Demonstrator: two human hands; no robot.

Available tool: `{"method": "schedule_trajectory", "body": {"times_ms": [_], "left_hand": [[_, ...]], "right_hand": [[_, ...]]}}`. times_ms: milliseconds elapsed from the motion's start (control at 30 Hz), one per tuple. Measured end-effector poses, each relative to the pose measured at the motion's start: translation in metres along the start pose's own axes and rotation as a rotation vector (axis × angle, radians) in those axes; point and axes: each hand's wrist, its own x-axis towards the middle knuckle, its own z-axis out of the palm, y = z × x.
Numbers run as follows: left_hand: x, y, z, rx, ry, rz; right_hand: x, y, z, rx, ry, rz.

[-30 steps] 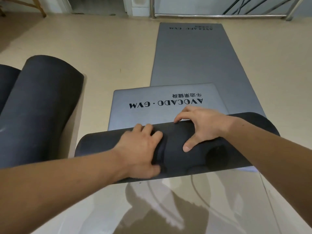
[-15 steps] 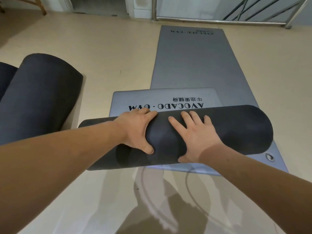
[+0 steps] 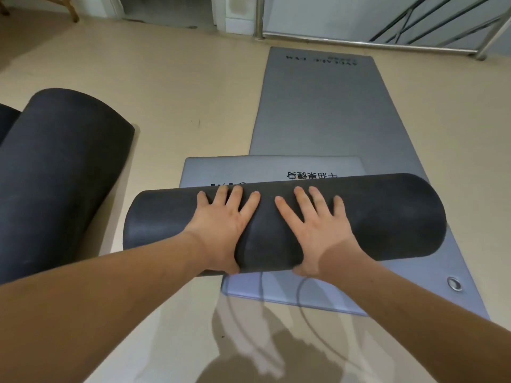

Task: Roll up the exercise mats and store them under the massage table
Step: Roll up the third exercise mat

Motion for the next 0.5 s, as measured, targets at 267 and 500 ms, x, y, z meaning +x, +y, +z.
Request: {"method": "schedule_trajectory", "body": {"times_ms": [267,500], "left_hand": [[0.001,-0.007,-0.009,-0.034,0.005,0.037],[-0.047,0.005,-0.022,-0.157,-0.117,0.152]], "right_hand": [[0.01,0.016,-0.011,0.059,0.072,-0.101],[-0.037,0.017,-0.014,0.118,-0.045,-0.196]]}}
